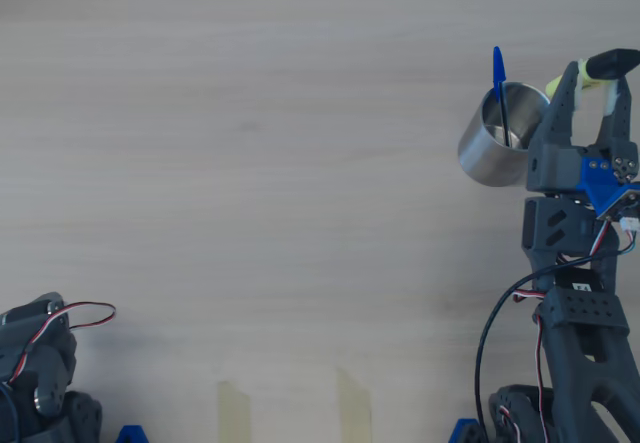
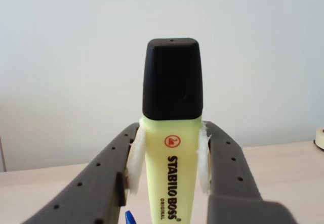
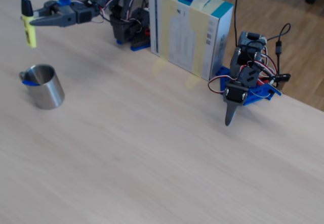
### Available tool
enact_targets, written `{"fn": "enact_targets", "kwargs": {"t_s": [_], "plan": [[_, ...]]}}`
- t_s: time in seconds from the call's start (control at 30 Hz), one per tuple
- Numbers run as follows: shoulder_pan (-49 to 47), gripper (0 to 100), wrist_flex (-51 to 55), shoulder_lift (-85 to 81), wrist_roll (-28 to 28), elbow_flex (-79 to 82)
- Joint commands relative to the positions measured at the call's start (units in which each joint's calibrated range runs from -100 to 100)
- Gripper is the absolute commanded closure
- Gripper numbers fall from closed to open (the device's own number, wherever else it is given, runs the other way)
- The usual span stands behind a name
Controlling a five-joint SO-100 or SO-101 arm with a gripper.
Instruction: Grab the yellow pen and put it in the silver cup.
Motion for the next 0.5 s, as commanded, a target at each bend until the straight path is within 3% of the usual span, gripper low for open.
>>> {"fn": "enact_targets", "kwargs": {"t_s": [0.0,0.47], "plan": [[-1.6,87,-1.2,2.5,0.4,-6.3],[-1.5,87,-6.7,15.7,0.5,-12.2]]}}
